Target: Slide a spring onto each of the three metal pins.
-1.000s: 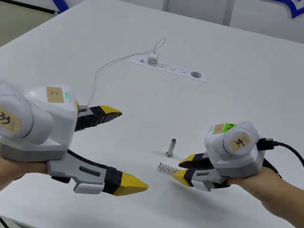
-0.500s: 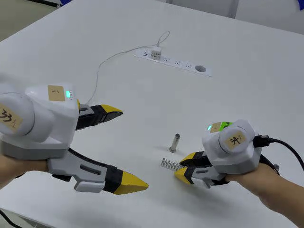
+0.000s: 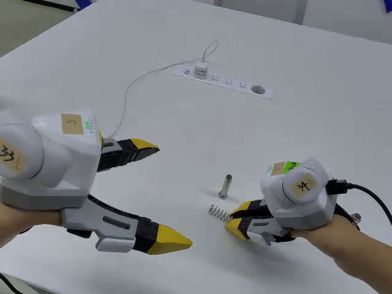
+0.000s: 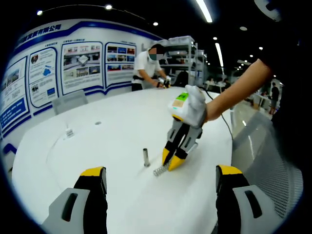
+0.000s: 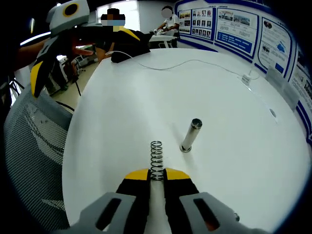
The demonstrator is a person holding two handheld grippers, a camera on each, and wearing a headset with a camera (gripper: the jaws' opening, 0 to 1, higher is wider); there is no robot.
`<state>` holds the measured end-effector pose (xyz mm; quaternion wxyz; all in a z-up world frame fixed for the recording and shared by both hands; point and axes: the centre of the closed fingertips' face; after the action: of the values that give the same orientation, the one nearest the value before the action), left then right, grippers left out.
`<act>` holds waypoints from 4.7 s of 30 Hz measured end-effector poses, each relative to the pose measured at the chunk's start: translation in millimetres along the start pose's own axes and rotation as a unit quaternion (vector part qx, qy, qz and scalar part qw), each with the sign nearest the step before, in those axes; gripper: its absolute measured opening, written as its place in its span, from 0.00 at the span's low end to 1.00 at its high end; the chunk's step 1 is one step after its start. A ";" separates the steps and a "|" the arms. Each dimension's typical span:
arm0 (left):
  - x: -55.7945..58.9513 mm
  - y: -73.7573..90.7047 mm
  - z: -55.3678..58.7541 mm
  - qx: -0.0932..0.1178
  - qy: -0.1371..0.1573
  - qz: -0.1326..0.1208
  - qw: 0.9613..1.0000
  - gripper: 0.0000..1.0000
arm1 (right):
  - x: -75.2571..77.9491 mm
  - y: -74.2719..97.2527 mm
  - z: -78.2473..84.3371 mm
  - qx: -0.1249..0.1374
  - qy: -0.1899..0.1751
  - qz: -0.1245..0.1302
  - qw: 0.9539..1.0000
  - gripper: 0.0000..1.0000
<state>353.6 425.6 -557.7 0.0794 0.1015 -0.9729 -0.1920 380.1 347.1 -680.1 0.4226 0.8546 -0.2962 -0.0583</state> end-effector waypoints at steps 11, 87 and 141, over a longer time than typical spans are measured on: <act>12.8 -5.8 -3.3 -0.007 -0.010 0.024 1.000 0.91 | 8.0 36.3 -14.8 0.023 -0.036 -0.001 0.999 0.11; 62.8 -53.4 -29.5 -0.039 -0.117 0.123 0.985 0.20 | -48.8 130.2 -61.0 0.065 0.161 -0.045 0.984 0.11; 66.7 -51.2 -25.0 -0.062 -0.162 0.134 0.976 0.11 | -53.1 139.3 -72.6 0.108 0.127 -0.080 0.983 0.11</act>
<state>302.4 355.0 -547.1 -0.0476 -0.0676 -0.9638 -0.2535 298.5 361.4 -536.5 0.3564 0.9164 -0.1753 0.0496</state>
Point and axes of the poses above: the centre of the closed fingertips' face, and the gripper's own axes: y roughly backward along the fingers, x roughly to its right, z roughly out of its underside, and after that the axes turned 12 degrees about z, right-handed
